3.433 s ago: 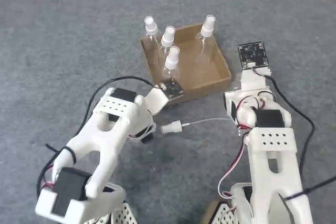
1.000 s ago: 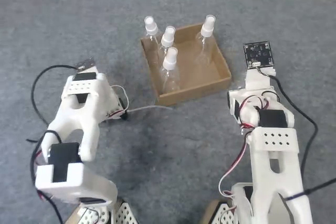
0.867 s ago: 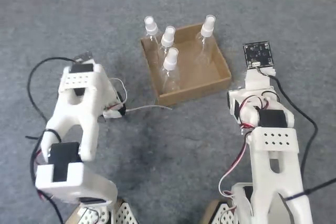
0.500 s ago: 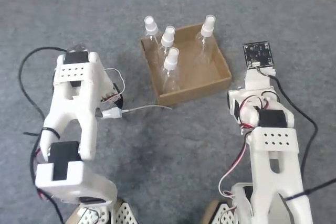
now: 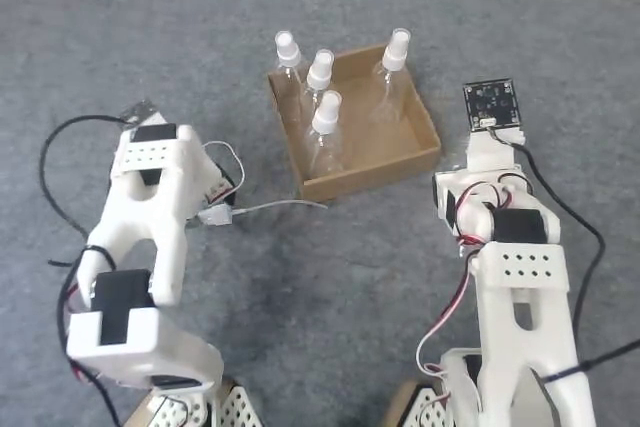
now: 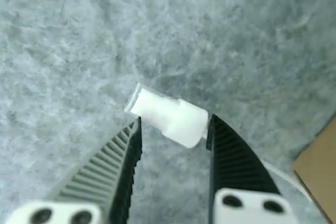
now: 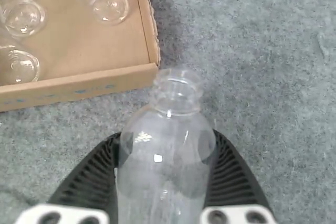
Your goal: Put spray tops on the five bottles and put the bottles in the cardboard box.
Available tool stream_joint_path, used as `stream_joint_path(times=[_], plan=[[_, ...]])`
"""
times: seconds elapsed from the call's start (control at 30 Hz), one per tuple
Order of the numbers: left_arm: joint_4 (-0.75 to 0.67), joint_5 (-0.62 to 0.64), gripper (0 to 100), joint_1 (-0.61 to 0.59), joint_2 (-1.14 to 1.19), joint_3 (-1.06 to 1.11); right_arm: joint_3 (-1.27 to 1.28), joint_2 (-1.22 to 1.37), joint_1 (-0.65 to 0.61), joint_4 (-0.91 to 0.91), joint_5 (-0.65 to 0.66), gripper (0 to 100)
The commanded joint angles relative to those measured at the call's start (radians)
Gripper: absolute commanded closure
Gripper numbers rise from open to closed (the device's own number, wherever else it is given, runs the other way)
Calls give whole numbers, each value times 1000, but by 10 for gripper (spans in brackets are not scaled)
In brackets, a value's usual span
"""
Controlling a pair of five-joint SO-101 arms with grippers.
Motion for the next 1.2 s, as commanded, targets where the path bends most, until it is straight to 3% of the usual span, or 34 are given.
stream_joint_path(times=[0.0,0.2,0.33,0.53,0.67,0.87,1.17], plan=[[-101,17,814,-5,-9,36,-9,-38,13,-22,-3,964],[-245,71,815,0,-9,124,-9,-36,10,-22,-3,964],[-255,71,822,-3,-9,131,-9,-36,12,-22,-3,964],[-261,66,979,-3,-9,133,-9,-36,12,-22,-3,964],[-261,66,987,-3,-9,134,-9,-36,13,-22,-3,964],[-244,66,988,2,-21,133,-9,-39,13,-21,-5,964],[-95,12,988,43,-23,65,-8,-47,7,-12,-2,964]])
